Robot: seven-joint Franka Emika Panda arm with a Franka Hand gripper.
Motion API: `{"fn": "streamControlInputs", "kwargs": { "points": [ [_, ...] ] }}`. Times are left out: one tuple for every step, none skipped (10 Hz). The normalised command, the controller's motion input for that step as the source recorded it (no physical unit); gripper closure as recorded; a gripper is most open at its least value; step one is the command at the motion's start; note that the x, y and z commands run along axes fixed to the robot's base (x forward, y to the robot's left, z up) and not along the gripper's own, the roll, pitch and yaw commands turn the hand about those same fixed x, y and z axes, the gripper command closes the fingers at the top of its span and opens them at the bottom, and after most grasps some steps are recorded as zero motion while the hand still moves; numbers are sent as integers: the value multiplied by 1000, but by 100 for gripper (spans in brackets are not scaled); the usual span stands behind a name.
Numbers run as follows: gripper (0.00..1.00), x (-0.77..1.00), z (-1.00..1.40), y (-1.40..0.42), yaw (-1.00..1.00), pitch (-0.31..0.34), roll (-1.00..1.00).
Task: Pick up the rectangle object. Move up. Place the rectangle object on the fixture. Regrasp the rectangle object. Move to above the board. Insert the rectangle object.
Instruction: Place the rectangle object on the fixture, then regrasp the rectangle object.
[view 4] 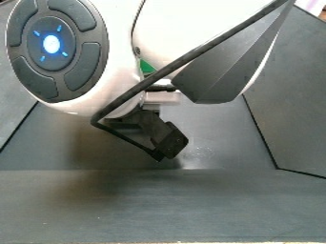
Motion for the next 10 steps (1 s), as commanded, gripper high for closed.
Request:
{"fn": "streamControlInputs", "kwargs": {
  "points": [
    [0, 0, 0, 0, 0, 0, 0],
    [0, 0, 1000, 0, 44, -58, -29],
    [0, 0, 1000, -2, 45, -57, -27],
    [0, -25, 1000, -4, 63, -41, 4],
    [0, -34, 1000, -8, 69, -25, 22],
    [0, -42, 1000, -8, 71, -3, 33],
    [0, -40, 843, -4, 64, 28, 41],
    [0, -37, 660, -3, 58, 53, 44],
    [0, -35, 541, -3, 51, 69, 45],
    [0, -29, 245, 2, 20, 96, 43]
  ]
}}
